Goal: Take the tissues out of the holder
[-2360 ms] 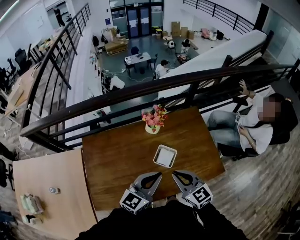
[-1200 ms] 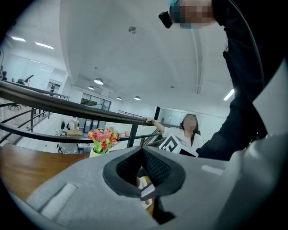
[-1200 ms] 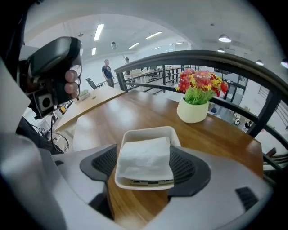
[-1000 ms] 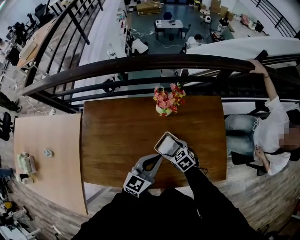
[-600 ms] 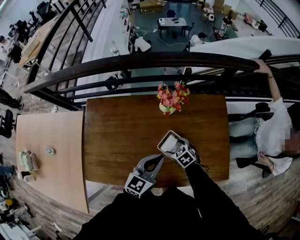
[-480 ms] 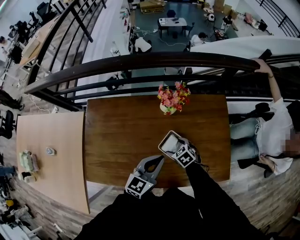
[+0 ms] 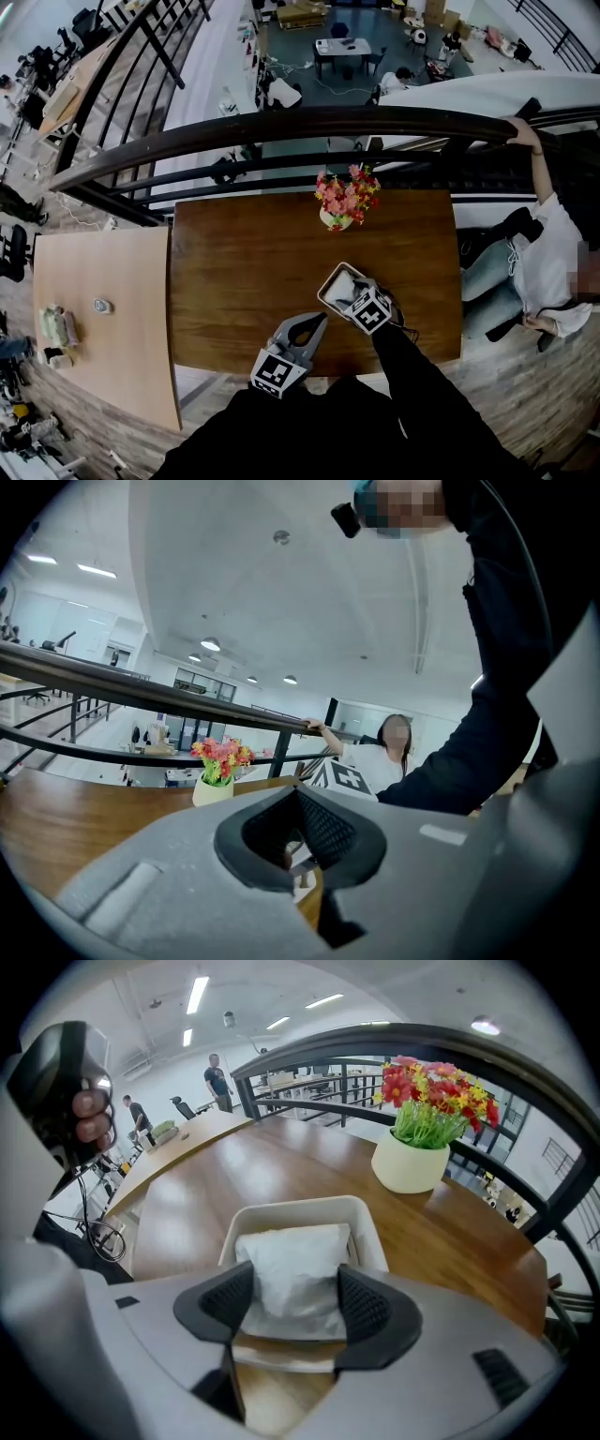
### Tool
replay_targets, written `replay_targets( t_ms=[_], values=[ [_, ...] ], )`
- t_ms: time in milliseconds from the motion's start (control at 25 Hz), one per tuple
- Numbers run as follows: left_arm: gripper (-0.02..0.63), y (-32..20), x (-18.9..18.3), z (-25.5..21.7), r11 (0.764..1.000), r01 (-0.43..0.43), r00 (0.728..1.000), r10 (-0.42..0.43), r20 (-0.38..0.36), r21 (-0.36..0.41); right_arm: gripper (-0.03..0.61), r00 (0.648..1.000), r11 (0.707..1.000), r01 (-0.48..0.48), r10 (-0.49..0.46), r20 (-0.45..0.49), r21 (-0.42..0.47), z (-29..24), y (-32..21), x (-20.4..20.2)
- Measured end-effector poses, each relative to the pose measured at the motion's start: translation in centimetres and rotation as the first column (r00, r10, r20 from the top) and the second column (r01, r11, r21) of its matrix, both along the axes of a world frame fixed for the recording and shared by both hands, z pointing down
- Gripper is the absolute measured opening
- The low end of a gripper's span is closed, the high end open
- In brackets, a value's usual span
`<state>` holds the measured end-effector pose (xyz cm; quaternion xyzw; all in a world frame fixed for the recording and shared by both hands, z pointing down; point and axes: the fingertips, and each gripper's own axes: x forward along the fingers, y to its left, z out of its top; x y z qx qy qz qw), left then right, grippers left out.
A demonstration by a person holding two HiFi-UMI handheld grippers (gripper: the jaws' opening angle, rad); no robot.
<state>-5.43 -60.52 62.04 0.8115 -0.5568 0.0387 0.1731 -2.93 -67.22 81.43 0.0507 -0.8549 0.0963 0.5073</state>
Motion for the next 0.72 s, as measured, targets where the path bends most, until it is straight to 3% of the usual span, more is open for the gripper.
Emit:
replay_targets(
  t_ms=[280, 720],
  values=[
    [-0.003, 0.3, -0.6, 0.2, 1.0, 0.001, 1.0, -0.001, 0.004, 0.006, 0.247, 1.0, 1.0, -0.021, 0.021, -0.007, 0.014, -0.2, 0.1, -0.2],
    [-0.003, 1.2, -0.9, 0.2, 1.0, -0.007, 1.0, 0.007, 0.004, 0.018, 0.244, 0.997, 0.997, -0.073, 0.073, 0.005, 0.015, -1.6, 0.1, 0.1]
  ],
)
